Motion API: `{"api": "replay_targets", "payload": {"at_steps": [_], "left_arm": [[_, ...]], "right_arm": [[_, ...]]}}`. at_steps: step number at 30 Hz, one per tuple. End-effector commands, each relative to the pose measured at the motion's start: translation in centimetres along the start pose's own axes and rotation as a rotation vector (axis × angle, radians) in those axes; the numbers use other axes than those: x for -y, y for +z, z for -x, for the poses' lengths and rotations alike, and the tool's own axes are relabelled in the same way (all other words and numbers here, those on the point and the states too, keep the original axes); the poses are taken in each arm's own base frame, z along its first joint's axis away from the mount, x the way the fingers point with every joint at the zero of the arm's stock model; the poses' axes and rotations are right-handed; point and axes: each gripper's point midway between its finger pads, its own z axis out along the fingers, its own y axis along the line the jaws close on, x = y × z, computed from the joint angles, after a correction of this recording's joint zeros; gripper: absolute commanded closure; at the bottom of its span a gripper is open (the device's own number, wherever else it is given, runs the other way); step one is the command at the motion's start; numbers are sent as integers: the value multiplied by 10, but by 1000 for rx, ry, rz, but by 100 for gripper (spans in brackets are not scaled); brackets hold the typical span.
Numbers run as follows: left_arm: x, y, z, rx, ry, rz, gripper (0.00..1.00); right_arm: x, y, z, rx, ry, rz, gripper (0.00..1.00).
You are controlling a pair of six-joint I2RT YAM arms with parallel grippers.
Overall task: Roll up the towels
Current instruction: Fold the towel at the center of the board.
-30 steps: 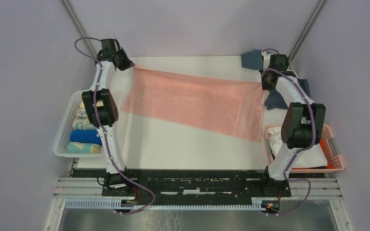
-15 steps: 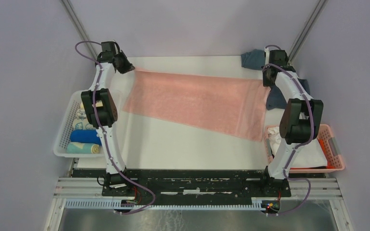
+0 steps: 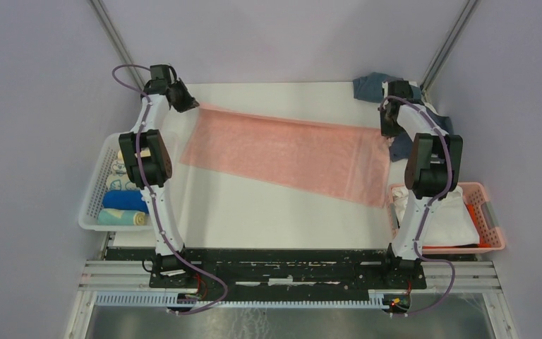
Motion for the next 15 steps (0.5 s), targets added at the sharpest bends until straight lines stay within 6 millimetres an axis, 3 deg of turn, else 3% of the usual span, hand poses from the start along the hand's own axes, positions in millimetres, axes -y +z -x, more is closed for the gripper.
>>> {"api": "replay_targets", "payload": {"at_steps": [1,8,15], "left_arm": [[12,-31,50,131,28,4,97],[21,-57,68,196,44,2,97],[18,-61,58,167,34,9,97]], "right_arm": [[21,-33,38,119,54,-42,99],[36,-70,51,218,44,-89,99],[36,-72,34,184,30,-89,99]]}}
